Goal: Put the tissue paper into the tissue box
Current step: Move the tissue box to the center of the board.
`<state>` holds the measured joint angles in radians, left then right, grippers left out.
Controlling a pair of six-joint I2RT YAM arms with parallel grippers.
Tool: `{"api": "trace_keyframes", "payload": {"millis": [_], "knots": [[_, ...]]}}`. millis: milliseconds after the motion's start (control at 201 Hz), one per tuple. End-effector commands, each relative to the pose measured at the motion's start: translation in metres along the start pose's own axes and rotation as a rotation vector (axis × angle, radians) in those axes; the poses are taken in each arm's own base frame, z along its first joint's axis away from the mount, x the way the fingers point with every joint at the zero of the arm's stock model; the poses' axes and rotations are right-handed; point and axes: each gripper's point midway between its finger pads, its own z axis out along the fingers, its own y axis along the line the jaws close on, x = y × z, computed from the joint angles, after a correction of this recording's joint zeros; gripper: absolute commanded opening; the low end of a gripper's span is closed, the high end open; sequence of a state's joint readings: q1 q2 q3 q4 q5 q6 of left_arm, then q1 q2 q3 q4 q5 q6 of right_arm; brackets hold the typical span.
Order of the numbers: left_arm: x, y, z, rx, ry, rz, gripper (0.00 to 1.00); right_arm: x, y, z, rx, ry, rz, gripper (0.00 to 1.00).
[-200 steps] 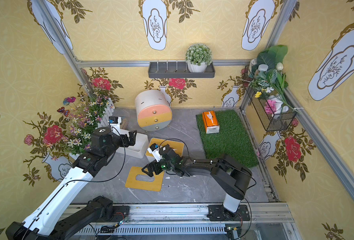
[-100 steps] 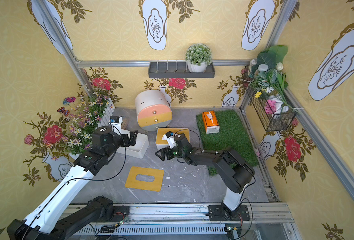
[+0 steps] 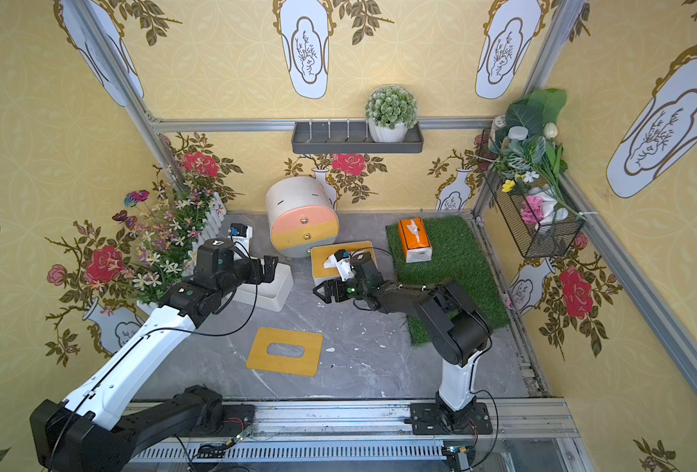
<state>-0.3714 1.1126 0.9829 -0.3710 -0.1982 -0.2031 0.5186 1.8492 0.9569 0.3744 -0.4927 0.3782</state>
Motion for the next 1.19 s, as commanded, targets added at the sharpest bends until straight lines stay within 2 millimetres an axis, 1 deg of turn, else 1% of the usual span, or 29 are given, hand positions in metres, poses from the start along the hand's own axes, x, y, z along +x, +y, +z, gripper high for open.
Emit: {"api": "trace_keyframes", "payload": {"millis": [0,114,334,528,642,732,816,891,916,991,1090,1145,1185], "knots": [[0.003,-0.001,0.001,0.007,0.02,0.003,1.0,-0.013,0.011,0.007,-0.046,-0.039,0.0,0.97],[0.005,0.0,0.002,0.006,0.026,0.002,1.0,-0.016,0.007,0.014,-0.05,-0.044,0.027,0.97],[0.012,0.0,0.011,-0.001,0.078,0.004,1.0,-0.029,0.004,0.024,-0.062,-0.067,0.046,0.97],[0.019,0.0,0.019,0.004,0.129,0.004,1.0,-0.033,0.002,0.035,-0.076,-0.066,0.056,0.97],[0.025,-0.002,0.024,0.012,0.171,0.007,0.98,-0.033,0.01,0.034,-0.095,-0.061,0.048,0.97],[0.03,-0.004,0.029,0.018,0.212,0.017,0.95,-0.033,0.026,0.026,-0.107,-0.064,0.011,0.97],[0.035,-0.003,0.033,0.012,0.26,0.039,0.91,-0.037,0.051,0.014,-0.131,-0.073,-0.035,0.97],[0.04,-0.002,0.037,0.006,0.306,0.053,0.88,-0.042,0.075,-0.001,-0.145,-0.095,-0.076,0.98],[0.043,-0.003,0.039,0.008,0.323,0.056,0.87,-0.046,0.084,-0.008,-0.147,-0.112,-0.093,0.98],[0.051,-0.005,0.044,0.021,0.371,0.057,0.83,-0.055,0.103,-0.03,-0.139,-0.159,-0.121,0.98],[0.062,-0.007,0.053,0.031,0.442,0.056,0.75,-0.068,0.115,-0.067,-0.109,-0.245,-0.105,0.98],[0.069,-0.007,0.057,0.033,0.482,0.054,0.69,-0.073,0.118,-0.092,-0.1,-0.309,-0.087,0.98],[0.073,-0.008,0.059,0.039,0.502,0.055,0.67,-0.075,0.122,-0.109,-0.1,-0.356,-0.08,0.98]]}}
